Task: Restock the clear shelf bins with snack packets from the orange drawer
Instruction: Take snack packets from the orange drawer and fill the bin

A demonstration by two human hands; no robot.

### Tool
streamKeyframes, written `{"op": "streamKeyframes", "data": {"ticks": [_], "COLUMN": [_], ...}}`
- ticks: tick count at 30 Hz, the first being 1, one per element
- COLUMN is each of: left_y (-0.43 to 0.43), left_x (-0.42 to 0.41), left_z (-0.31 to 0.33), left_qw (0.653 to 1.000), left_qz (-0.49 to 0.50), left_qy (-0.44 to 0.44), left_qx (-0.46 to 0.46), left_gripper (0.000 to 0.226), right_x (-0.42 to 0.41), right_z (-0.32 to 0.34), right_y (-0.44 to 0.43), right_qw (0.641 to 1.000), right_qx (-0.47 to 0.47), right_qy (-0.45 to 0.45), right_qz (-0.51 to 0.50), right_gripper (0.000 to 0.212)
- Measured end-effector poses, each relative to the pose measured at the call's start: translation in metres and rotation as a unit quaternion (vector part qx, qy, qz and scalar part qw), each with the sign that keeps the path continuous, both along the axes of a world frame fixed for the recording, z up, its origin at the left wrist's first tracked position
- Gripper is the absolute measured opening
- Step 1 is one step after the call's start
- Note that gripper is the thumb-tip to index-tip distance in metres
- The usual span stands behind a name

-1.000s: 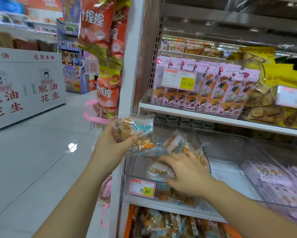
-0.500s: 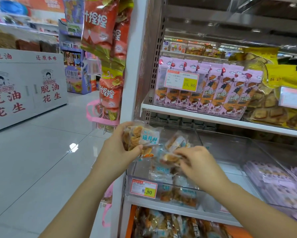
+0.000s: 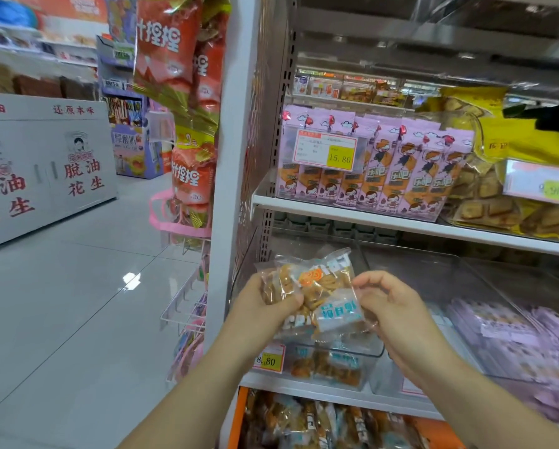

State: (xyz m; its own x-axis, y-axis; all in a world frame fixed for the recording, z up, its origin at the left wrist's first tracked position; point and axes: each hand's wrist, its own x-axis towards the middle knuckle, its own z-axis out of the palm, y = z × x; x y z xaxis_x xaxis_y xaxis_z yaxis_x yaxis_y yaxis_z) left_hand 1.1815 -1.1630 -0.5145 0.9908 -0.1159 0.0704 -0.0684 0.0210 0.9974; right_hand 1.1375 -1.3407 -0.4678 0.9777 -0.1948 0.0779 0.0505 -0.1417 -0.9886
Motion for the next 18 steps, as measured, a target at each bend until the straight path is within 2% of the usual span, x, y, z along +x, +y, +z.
{"op": "streamKeyframes", "data": {"ticks": [3,5,7,10,13,16,18], "left_y": [-0.006,-0.005,0.000,0.010,0.016,0.019,0.019], "left_x": [-0.002,-0.002,0.000,0.002,0.006,0.009,0.006], "left_z": [-0.004,-0.005,-0.002,0.004,0.006,0.008,0.013], "left_qw": [0.999,0.997,0.997,0.997,0.998,0.997,0.992], "left_qz": [-0.019,-0.031,-0.045,-0.064,-0.068,-0.079,-0.123], "left_qy": [0.029,0.046,0.039,0.021,0.009,-0.006,-0.014], "left_qx": [-0.034,-0.056,-0.058,-0.039,-0.016,0.000,-0.003], "left_gripper": [0.039,0.042,0.050,0.070,0.074,0.080,0.072], "right_x": [-0.001,-0.003,-0.003,0.005,0.015,0.014,0.012], "right_z": [-0.003,-0.001,0.007,0.029,0.049,0.061,0.059], "right_y": [0.003,0.003,0.000,-0.011,-0.022,-0.016,-0.005], "right_qw": [1.000,0.998,0.995,0.992,0.981,0.945,0.927], "right_qx": [0.004,-0.057,-0.096,-0.102,-0.155,-0.266,-0.313], "right_qy": [-0.015,-0.028,-0.029,-0.035,-0.006,0.000,-0.024], "right_qz": [-0.026,-0.003,0.027,0.058,0.118,0.192,0.204], "right_gripper": [0.018,0.010,0.026,0.041,0.051,0.030,0.018]}}
